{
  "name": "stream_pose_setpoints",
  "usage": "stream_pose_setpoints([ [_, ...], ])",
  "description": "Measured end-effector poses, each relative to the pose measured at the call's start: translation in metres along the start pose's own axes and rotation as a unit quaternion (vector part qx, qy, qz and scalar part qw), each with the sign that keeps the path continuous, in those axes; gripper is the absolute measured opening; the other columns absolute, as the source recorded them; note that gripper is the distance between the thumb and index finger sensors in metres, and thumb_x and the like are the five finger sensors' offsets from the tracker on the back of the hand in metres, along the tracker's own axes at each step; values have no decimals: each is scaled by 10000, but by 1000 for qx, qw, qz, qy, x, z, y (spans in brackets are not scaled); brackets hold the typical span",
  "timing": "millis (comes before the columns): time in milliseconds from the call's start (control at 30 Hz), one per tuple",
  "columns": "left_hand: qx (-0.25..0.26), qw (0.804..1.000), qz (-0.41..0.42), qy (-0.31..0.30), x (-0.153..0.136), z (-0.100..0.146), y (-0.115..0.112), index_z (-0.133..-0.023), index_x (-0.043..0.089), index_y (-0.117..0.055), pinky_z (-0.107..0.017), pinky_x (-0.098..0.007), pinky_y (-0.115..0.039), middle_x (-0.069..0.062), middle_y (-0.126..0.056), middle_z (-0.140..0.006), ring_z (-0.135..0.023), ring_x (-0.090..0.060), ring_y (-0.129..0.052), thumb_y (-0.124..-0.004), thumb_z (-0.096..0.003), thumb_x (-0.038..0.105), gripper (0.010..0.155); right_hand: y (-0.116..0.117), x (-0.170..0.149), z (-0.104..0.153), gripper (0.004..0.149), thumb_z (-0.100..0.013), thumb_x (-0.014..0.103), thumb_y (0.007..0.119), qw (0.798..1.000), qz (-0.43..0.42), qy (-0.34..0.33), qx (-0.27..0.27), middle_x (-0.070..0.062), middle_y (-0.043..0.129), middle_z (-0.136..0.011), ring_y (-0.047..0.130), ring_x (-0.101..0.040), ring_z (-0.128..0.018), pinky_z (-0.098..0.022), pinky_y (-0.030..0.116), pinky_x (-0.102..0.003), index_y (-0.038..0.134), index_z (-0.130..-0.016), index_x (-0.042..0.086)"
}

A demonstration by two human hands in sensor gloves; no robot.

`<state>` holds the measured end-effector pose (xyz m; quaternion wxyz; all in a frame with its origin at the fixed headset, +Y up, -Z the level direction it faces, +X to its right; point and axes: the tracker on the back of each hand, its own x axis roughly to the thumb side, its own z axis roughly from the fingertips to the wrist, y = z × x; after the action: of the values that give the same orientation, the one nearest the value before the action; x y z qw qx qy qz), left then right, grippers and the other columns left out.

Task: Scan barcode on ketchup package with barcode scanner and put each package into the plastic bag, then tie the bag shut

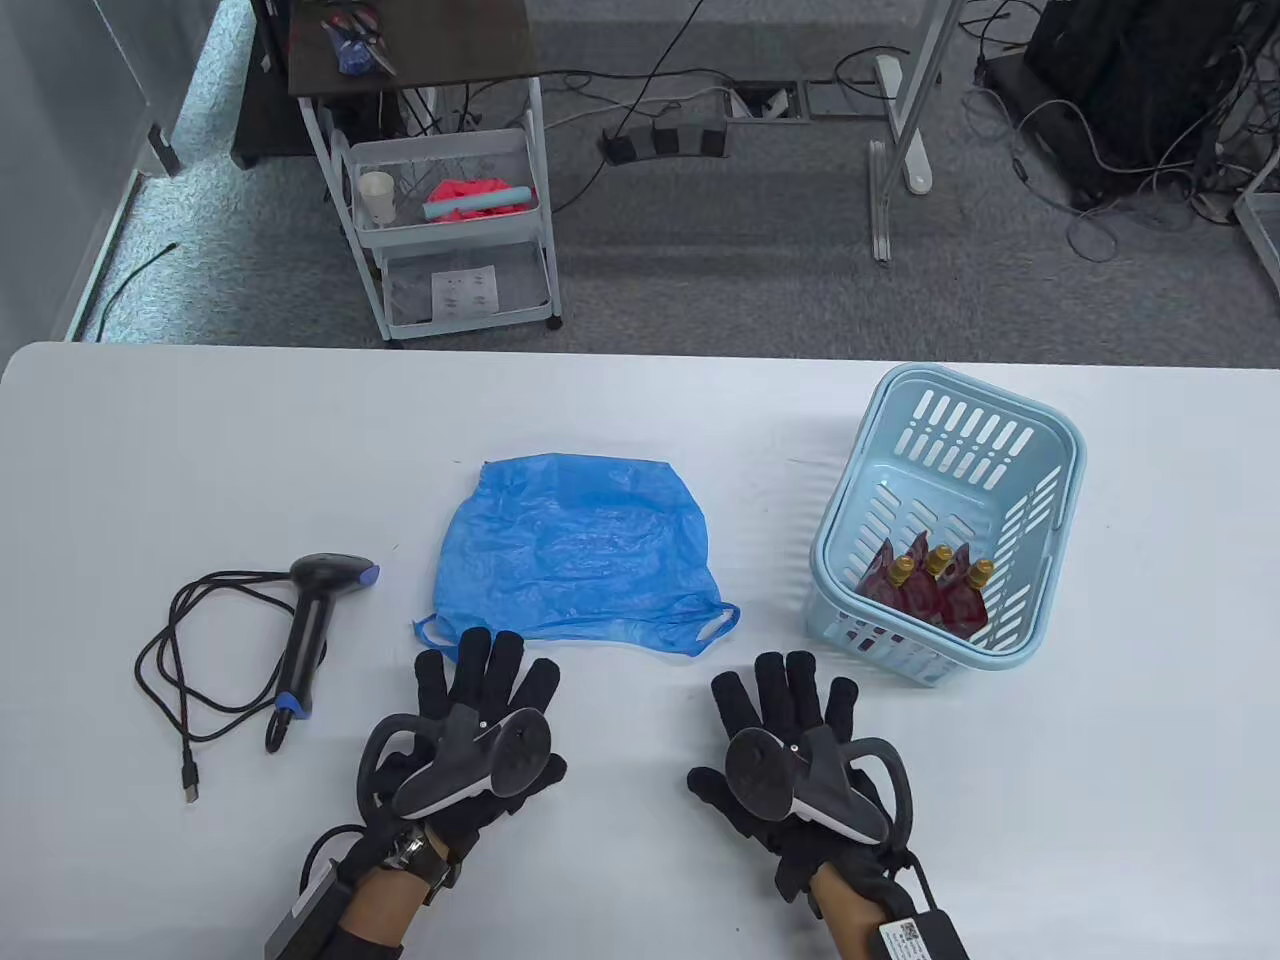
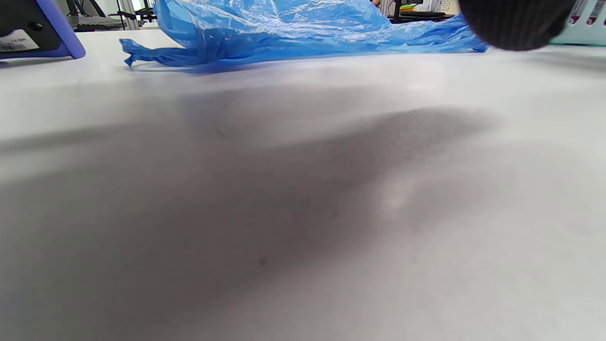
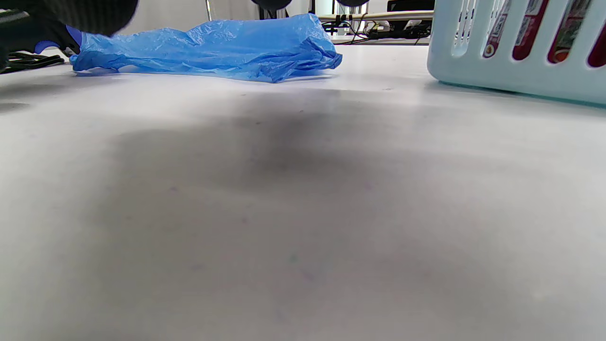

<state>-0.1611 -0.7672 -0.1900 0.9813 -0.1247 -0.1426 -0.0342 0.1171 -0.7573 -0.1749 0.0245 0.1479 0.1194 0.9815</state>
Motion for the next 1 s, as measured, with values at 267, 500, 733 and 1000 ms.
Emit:
stream_pose_setpoints([
  [267,-3,1000,11,3,-1,-1,0,-1166,347,-307,-785,-709,-260,-90,-202,-1223,-1169,-431,-221,-662,-423,725,906,-3,-3,-3,873,-526,680,597,1000,-18,1,4,-248,159,-1202,106,-506,-1087,-709,103,-732,249,-1167,201],
  [500,-3,1000,15,-7,2,-1,1,-1166,328,-338,-793,-695,-340,-95,-254,-1223,-1169,-432,-280,-667,-422,722,904,-5,-5,-2,858,-534,657,611,999,-32,3,1,-254,167,-1197,111,-510,-1083,-711,116,-731,263,-1165,192],
  [733,5,999,35,-13,2,-1,3,-1162,316,-366,-792,-680,-393,-94,-302,-1220,-1164,-433,-330,-680,-420,712,898,-5,-6,-3,852,-537,643,624,999,-43,4,11,-253,171,-1195,115,-512,-1081,-714,121,-728,268,-1164,190],
  [1000,39,997,70,9,2,-1,38,-1163,314,-383,-795,-656,-455,-90,-312,-1222,-1166,-426,-365,-681,-414,719,902,-5,-6,-3,842,-540,626,636,998,-56,-2,6,-257,186,-1193,129,-514,-1080,-716,134,-726,283,-1161,181],
])
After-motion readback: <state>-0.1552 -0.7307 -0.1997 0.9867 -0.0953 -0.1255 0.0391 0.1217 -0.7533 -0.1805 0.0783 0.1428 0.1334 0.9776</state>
